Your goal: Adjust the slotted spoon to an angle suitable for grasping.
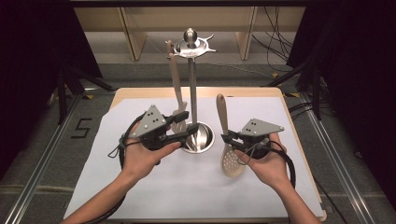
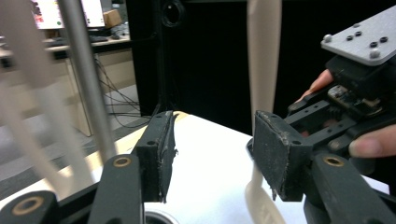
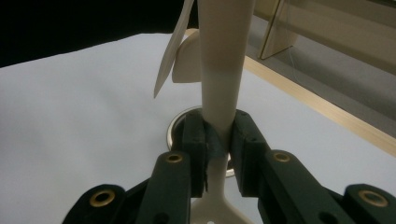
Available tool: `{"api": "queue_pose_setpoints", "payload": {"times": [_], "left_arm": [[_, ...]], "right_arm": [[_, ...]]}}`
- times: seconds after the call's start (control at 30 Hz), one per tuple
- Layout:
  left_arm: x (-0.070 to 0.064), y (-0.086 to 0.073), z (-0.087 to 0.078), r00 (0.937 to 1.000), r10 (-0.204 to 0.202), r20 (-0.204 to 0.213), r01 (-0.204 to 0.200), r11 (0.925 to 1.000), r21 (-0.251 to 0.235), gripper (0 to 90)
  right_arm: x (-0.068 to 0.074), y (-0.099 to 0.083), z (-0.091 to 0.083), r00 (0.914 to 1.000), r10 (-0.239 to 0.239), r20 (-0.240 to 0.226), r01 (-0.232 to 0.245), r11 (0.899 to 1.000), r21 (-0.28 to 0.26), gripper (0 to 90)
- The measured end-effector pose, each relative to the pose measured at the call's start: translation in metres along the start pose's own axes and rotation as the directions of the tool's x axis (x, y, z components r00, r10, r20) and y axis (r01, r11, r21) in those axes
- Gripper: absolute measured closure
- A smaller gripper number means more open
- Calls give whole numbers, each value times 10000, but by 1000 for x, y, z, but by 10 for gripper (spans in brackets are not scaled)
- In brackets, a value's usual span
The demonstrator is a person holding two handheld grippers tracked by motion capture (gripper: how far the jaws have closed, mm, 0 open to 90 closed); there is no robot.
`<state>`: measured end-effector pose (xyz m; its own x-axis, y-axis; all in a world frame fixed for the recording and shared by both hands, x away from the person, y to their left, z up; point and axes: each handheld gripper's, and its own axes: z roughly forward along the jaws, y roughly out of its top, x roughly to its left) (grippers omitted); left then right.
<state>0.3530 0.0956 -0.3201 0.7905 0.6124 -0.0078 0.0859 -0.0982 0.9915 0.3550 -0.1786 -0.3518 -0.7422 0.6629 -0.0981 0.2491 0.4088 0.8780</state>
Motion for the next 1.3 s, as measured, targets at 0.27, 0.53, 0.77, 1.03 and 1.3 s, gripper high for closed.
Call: {"api": "queue_pose_setpoints", "payload": {"times": [0.27,0.53,0.77,1.03,1.3], "left_arm": [[-12,6,16,9993,105,354,-106,9999,19,486],[-17,7,27,9988,99,490,-102,9999,73,500],[-20,12,34,9985,205,499,-205,9998,-13,503],[-23,10,40,9971,425,639,-431,9990,86,574],[-21,11,40,9955,395,859,-403,9992,74,719]], "right_arm": [[5,-1,6,9990,451,-66,-451,9990,-17,786],[9,2,10,9997,176,-173,-179,9997,-167,785],[12,5,12,9999,153,2,-153,9993,-354,785],[16,6,12,9998,211,-70,-212,9996,-208,785],[17,6,13,10000,-34,-91,30,9994,-340,785]]}}
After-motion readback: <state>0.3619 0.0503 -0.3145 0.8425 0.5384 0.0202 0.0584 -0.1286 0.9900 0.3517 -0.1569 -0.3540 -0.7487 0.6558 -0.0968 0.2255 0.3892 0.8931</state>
